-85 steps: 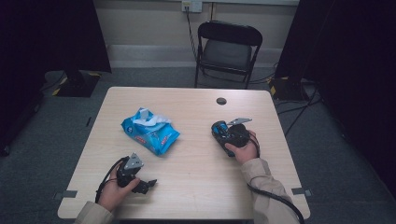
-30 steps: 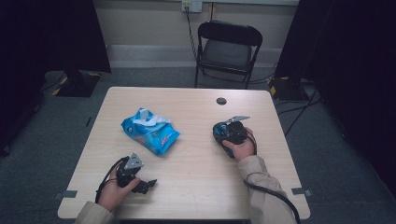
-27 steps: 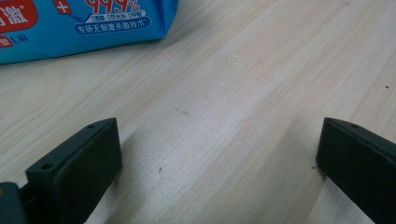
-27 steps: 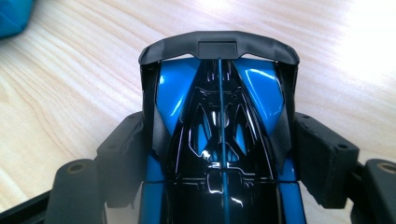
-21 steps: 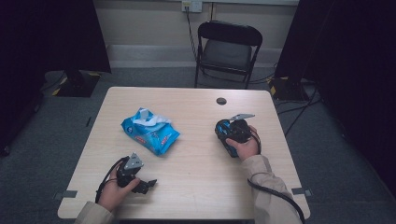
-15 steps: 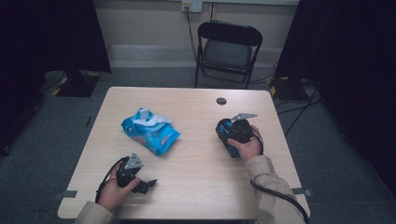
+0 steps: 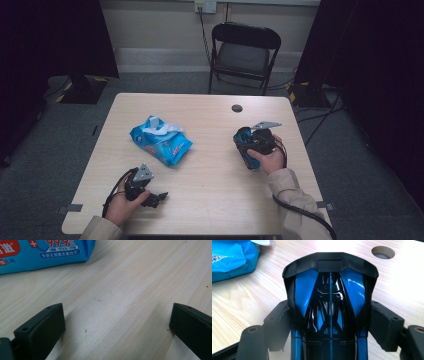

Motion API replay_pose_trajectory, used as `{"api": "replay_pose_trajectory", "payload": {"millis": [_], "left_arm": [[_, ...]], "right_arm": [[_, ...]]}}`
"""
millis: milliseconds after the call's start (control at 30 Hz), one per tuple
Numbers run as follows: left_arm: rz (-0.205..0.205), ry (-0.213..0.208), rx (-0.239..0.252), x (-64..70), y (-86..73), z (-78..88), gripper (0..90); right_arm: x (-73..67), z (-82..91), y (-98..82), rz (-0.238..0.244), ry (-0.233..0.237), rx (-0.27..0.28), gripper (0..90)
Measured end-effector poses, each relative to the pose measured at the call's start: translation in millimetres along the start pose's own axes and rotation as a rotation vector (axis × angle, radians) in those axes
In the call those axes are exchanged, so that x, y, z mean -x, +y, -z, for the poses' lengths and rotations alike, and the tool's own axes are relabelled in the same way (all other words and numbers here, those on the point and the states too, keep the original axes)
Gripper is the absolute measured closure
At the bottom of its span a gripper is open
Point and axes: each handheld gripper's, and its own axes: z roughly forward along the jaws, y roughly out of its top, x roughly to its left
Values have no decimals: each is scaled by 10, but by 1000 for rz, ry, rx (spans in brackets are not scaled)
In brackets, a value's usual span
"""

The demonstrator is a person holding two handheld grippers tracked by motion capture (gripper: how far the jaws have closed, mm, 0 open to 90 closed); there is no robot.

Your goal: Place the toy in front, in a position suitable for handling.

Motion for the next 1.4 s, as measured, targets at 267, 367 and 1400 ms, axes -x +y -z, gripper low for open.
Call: {"api": "replay_pose_trajectory", "payload": {"millis": [267, 367, 1400], "left_arm": [[1, 2, 4, 1, -1, -4, 0], [1, 2, 3, 1, -1, -3, 0], [5, 2, 7, 3, -2, -5, 0]], "right_arm": [[-20, 91, -9, 2, 13, 25, 256], [-22, 126, -18, -4, 22, 35, 256], [-651, 457, -176, 119, 177, 25, 255]]}}
